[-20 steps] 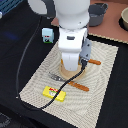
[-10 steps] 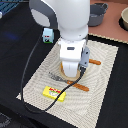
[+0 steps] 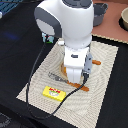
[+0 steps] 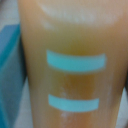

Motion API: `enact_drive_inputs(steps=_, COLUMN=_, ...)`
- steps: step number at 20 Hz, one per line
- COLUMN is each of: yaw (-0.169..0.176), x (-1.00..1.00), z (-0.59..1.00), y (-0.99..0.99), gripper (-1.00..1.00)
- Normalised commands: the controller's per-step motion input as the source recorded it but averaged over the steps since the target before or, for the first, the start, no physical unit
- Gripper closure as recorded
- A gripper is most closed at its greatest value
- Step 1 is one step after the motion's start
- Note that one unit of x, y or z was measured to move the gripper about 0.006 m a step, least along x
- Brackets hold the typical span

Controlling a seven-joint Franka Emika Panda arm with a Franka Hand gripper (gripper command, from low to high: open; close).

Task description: Interact with the objects in diverse but meaningful ways.

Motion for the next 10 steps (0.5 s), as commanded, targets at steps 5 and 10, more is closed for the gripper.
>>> enact_drive_inputs(steps=5, yaw=0.045, x=-0.12, z=0.83, y=0.64, gripper=-1.0)
enact_drive_inputs(steps=10, yaw=0.088, x=-0.29, z=0.79, y=0.82, gripper=-1.0)
